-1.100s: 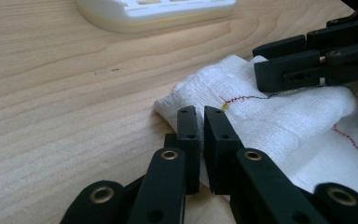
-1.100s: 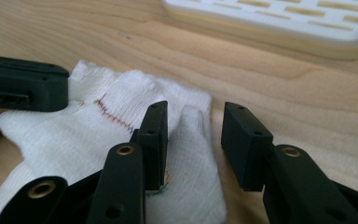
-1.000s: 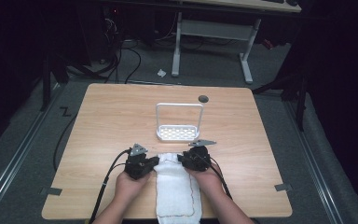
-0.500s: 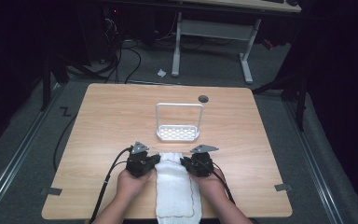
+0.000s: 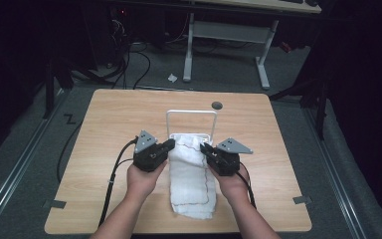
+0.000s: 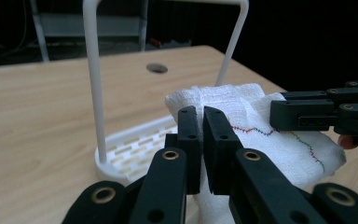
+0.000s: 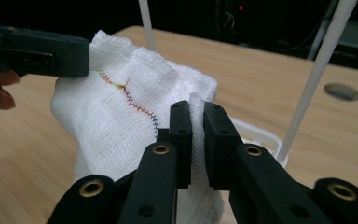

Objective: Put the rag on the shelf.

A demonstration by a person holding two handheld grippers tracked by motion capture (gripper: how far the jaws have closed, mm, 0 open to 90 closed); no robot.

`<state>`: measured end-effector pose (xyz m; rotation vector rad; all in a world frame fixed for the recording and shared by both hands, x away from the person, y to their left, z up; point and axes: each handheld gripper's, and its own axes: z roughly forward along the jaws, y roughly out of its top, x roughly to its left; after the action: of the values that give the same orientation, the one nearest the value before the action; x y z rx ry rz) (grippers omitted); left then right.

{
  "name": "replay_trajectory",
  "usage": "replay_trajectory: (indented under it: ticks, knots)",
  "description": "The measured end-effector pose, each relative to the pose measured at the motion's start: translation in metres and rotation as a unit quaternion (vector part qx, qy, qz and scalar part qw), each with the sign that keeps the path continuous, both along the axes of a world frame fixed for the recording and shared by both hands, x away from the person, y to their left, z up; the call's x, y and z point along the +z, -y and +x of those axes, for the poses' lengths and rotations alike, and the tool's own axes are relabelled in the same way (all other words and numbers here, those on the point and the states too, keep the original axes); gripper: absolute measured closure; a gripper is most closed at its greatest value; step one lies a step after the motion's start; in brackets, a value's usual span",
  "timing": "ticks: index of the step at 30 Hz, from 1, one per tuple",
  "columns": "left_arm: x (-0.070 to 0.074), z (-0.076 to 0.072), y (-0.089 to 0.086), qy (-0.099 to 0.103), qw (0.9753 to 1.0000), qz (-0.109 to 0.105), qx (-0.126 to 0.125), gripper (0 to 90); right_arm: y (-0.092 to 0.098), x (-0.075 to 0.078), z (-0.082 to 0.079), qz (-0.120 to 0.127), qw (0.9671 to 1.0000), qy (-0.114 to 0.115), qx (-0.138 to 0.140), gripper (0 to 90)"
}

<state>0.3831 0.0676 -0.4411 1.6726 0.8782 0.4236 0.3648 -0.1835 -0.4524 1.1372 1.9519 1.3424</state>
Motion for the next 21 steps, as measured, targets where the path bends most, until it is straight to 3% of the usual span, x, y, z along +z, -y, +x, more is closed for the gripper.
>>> replay_trajectory:
  ticks: [6,12,21]
  knots:
    - [0.027,0.001,-0.001,0.039,0.999,-0.023,0.007,86.0,0.0,0.026,0.001,0.013,0.999,0.041,-0.007,83.2]
    - [0.05,0.0,-0.002,0.079,0.9958,-0.045,0.013,86.0,-0.002,0.049,0.001,0.022,0.9969,0.075,-0.01,83.1]
    - [0.074,0.0,-0.002,0.108,0.9924,-0.055,0.019,86.1,-0.003,0.078,0.002,0.033,0.994,0.104,-0.013,83.1]
